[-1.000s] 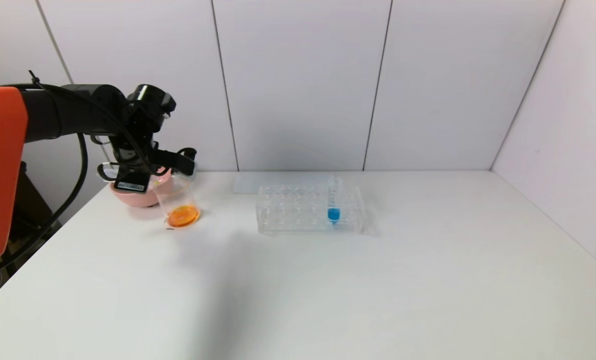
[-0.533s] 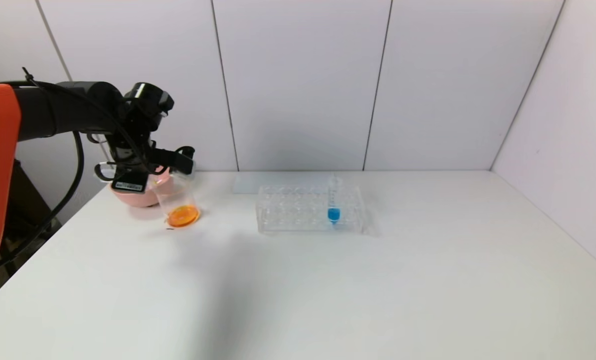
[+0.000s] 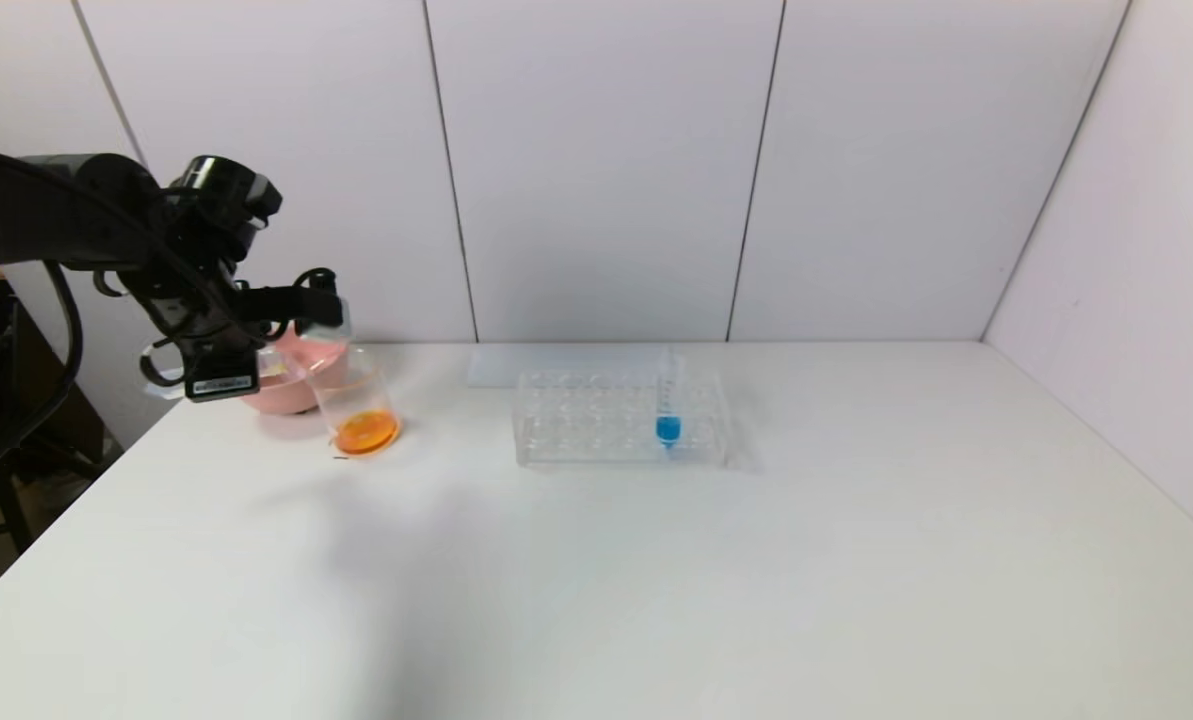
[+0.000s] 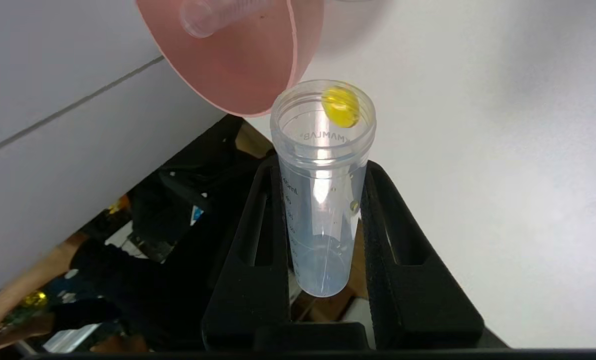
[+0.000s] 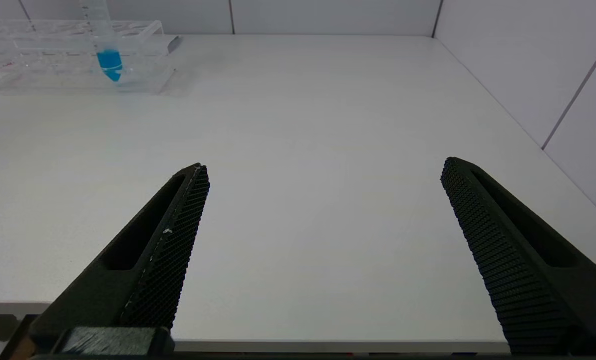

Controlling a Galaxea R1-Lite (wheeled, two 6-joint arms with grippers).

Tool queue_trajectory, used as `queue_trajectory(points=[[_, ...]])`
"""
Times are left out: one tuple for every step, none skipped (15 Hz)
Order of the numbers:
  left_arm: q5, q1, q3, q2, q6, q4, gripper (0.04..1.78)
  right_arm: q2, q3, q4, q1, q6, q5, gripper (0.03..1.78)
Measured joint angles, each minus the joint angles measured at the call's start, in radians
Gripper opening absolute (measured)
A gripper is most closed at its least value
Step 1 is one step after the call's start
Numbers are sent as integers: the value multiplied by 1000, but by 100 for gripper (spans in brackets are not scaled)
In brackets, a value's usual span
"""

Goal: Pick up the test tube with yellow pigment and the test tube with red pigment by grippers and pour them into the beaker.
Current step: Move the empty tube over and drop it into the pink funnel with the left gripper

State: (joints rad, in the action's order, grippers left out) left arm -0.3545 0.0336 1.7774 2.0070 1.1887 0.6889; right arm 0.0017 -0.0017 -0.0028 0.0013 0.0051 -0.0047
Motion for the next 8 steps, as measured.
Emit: queue_trajectory(points=[[43,-16,-42,-18,-19,-43,44,0,0,0,0,0,0,170],[82,-32,-83,-34,-25,-97,44,0,0,0,0,0,0,170],[118,-46,-126,-49,-29,-159,44,0,0,0,0,0,0,170],[150,-59,-170,-64,-36,-231,44,0,0,0,0,0,0,170],[167,-69,-203,-76,-47,-291,44,0,0,0,0,0,0,170],[170,-74,-223,-84,-57,-333,44,0,0,0,0,0,0,170],[172,-77,-234,-90,-58,-342,44,0,0,0,0,0,0,170],[173,-80,-239,-97,-59,-343,44,0,0,0,0,0,0,170]])
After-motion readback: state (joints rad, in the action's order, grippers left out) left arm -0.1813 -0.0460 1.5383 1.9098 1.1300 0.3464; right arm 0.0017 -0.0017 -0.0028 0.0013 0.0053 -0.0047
